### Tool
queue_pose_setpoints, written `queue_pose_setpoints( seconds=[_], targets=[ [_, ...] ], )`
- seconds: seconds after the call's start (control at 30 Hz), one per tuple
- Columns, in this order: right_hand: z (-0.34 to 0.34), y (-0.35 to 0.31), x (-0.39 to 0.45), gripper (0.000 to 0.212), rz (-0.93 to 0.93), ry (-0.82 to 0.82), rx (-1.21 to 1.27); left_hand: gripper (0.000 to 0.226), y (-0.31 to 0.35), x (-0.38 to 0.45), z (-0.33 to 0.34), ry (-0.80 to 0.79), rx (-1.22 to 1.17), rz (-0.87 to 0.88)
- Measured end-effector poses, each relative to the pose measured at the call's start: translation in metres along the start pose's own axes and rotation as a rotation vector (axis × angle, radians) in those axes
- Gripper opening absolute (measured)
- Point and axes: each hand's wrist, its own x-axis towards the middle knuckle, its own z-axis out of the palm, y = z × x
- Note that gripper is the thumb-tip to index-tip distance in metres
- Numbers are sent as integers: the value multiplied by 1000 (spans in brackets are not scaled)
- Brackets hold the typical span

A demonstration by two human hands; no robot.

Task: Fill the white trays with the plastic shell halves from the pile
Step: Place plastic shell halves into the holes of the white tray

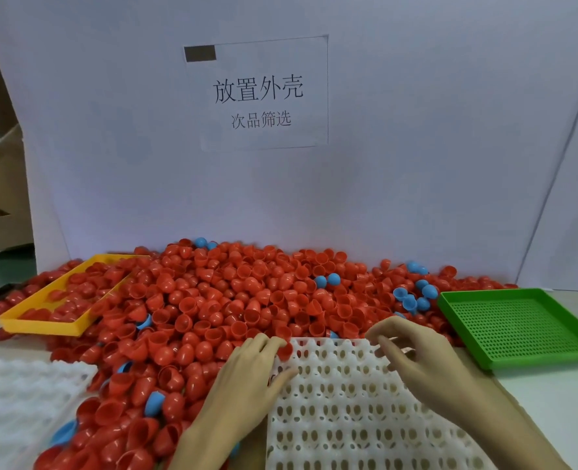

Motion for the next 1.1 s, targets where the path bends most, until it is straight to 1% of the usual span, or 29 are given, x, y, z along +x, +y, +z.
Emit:
queue_pose_setpoints(
  seconds=[0.1, 0.2, 0.3, 0.4, 0.47, 0.6, 0.67, 0.73, 0.8, 0.93, 1.03, 1.1],
  targets=[
    [12, 0, 23, 20, -64, -45, -162, 49, -2, 1, 0, -10, -10, 2],
    [30, -4, 55, 19, -158, -66, -264, 48, -6, 1, 1, -25, 15, 12],
    [51, -8, 83, 22, -217, -64, -305, 44, -8, 1, 1, -23, 81, 39],
    [75, -6, 100, 31, -250, -69, -439, 42, -11, 2, 2, -25, 102, 39],
    [85, -6, 103, 30, -264, -31, -464, 41, -13, 2, 0, -29, 86, 31],
    [84, -6, 102, 21, -228, -9, -372, 37, -16, 5, -4, 6, 73, -18],
    [76, -6, 95, 14, -191, 26, -231, 36, -16, 5, -6, 14, 97, -10],
    [66, -9, 84, 11, -169, 75, -85, 35, -16, 5, -6, 22, 91, -5],
    [54, -13, 69, 13, -172, 100, 10, 34, -15, 5, -5, 20, 81, -11],
    [31, -21, 34, 20, -206, 103, 112, 39, -14, 5, -2, 13, 63, -48],
    [30, -19, 11, 23, -194, 110, 174, 45, -10, 4, 4, 1, 136, -60],
    [37, -15, 3, 25, -200, 133, 169, 50, -7, 3, 11, -8, 176, -73]
  ],
)
